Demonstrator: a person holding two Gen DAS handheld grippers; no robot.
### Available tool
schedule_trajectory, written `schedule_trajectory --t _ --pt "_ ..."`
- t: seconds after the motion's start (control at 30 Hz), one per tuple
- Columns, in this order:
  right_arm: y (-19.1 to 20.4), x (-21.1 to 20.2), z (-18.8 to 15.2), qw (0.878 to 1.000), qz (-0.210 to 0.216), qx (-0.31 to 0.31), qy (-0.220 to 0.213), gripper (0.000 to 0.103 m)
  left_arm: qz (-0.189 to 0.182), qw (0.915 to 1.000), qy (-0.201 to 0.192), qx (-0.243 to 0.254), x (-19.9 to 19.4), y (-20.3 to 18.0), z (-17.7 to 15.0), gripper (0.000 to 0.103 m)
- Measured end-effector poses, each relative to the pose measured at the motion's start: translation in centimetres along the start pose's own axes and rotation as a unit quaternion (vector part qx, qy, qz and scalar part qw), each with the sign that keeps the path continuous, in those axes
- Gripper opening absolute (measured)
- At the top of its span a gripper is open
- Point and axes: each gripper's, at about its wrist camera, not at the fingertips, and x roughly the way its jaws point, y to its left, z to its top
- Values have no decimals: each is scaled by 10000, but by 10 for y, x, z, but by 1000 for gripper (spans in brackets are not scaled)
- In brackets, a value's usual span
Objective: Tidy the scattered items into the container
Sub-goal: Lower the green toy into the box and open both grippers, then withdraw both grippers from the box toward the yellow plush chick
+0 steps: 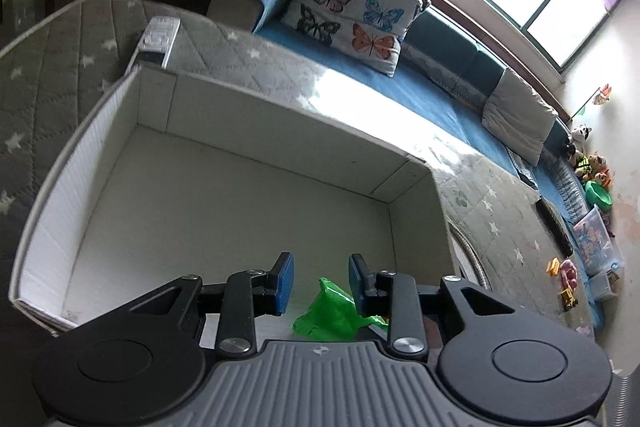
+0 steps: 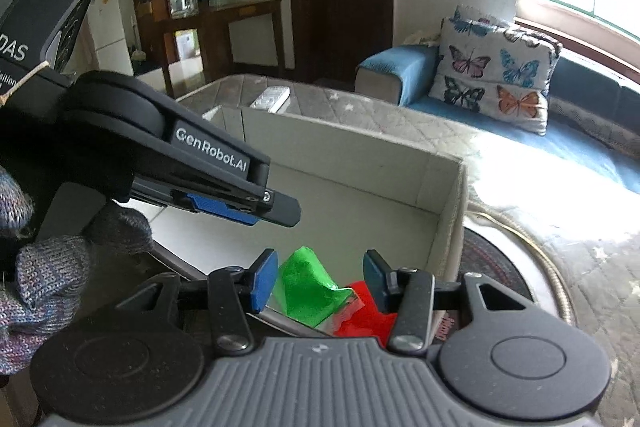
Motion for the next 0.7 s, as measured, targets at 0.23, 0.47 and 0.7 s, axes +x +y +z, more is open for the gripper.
schedule_trajectory --t 0.23,0.47,0.7 --pt "3 -35 -14 9994 -168 82 -295 52 -9 9993 -293 223 -31 -13 -17 32" --pt "11 -71 -43 9982 -340 108 -474 53 -142 9984 -405 367 -55 -22 -43 32" --pt "16 -97 -71 9975 -416 239 -528 55 -233 9979 -380 478 -66 -25 -72 32"
